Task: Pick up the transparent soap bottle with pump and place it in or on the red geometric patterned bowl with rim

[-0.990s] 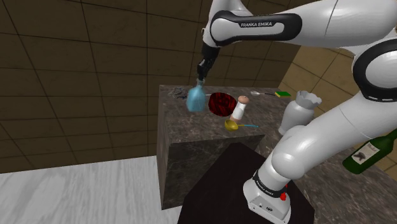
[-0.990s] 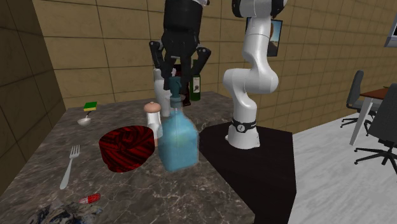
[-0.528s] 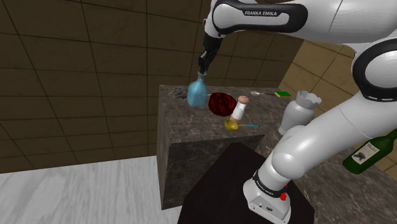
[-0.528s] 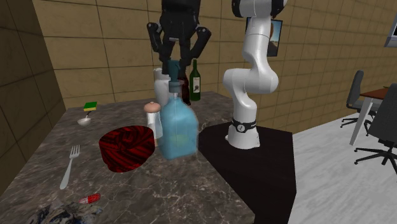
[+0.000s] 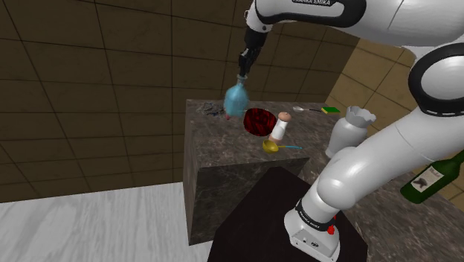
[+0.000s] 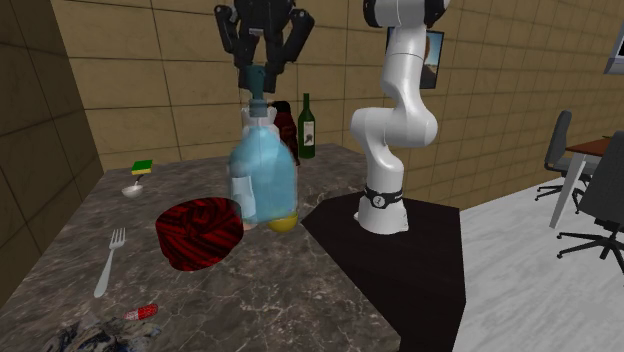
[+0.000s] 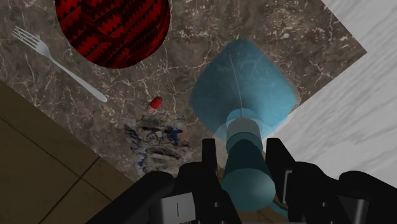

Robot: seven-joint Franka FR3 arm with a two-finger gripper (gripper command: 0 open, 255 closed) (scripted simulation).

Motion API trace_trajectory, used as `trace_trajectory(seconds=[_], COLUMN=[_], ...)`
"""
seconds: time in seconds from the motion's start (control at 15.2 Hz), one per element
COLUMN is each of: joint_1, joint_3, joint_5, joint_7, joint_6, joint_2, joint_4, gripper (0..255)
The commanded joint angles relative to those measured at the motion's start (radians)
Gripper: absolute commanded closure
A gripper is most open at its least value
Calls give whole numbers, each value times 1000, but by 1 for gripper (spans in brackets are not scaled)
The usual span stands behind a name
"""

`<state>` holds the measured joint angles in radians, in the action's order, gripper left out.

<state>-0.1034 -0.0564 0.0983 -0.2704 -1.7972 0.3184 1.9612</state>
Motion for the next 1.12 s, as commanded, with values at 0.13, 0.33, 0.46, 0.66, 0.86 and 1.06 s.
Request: trace_trajectory(seconds=[0.13, 0.33, 0.46, 0.66, 0.86, 1.06], joint_1=[-30, -52, -66, -88, -112, -138], joint_3=[-61, -109, -141, -190, -240, -291], joint_5=[3, 3, 0, -8, -24, -50], joint_7=[-95, -168, -217, -293, -371, -452], joint_6=[45, 76, 97, 130, 167, 208], joint_2=[-3, -24, -43, -81, -131, -194], joint_4=[-57, -114, -158, -234, -324, -429], gripper=[255, 255, 255, 255, 255, 255])
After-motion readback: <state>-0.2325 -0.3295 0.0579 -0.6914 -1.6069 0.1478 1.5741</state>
